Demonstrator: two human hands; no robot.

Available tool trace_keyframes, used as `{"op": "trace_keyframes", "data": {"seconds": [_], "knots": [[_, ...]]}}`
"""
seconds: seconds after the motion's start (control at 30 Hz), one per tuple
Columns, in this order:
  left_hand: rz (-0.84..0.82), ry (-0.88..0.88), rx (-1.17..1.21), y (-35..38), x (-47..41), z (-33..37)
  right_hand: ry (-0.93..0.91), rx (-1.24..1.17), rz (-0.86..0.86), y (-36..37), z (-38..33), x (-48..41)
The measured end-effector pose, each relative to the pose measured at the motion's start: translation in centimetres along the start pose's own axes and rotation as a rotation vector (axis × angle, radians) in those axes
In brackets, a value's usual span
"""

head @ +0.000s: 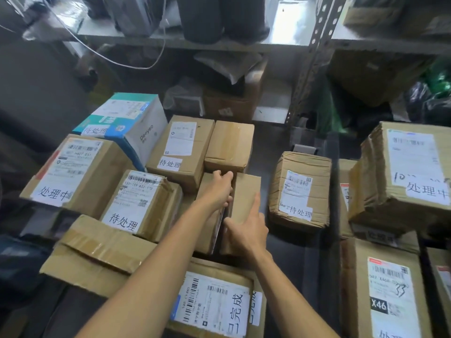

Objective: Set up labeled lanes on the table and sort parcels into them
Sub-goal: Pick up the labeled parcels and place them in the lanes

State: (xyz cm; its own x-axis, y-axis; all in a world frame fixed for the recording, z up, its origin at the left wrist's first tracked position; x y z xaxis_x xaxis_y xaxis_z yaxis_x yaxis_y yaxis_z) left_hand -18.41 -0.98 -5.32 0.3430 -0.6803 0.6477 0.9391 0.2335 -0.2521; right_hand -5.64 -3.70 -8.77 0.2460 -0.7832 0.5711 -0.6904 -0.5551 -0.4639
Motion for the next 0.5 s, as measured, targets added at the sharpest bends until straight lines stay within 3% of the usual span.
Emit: {"op": "trace_keyframes", "data": {"seconds": [0.23,0.4,0.5], "knots": [[0.044,0.166,-0.179,1.0,1.3,3.4,-0.078,-0.138,0.112,-4.9,-1.0,1.4],[-0.032,0.144,-0.139,1.7,1.5,4.0,-0.102,-0.593,0.043,-8.5,-0.3,2.7],[-0.208,0.092,0.036,2.3,3.4,4.3,-0.175,-0.858,-0.025,-10.0,0.0,4.4]]}}
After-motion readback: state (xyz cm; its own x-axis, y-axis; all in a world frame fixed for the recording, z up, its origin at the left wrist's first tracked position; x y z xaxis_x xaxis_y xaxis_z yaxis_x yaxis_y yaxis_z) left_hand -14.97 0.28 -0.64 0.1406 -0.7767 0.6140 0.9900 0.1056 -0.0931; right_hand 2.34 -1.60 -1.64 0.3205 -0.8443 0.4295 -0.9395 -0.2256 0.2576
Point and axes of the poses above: each hand's wrist, its own x-axis away from the middle knuckle, its own y-axis out of the palm, z = x × y, the point moved 5 cm from there along -x, towards the middle knuckle, and after that the axes turned 4 degrees about -z, right-handed, at the moved point
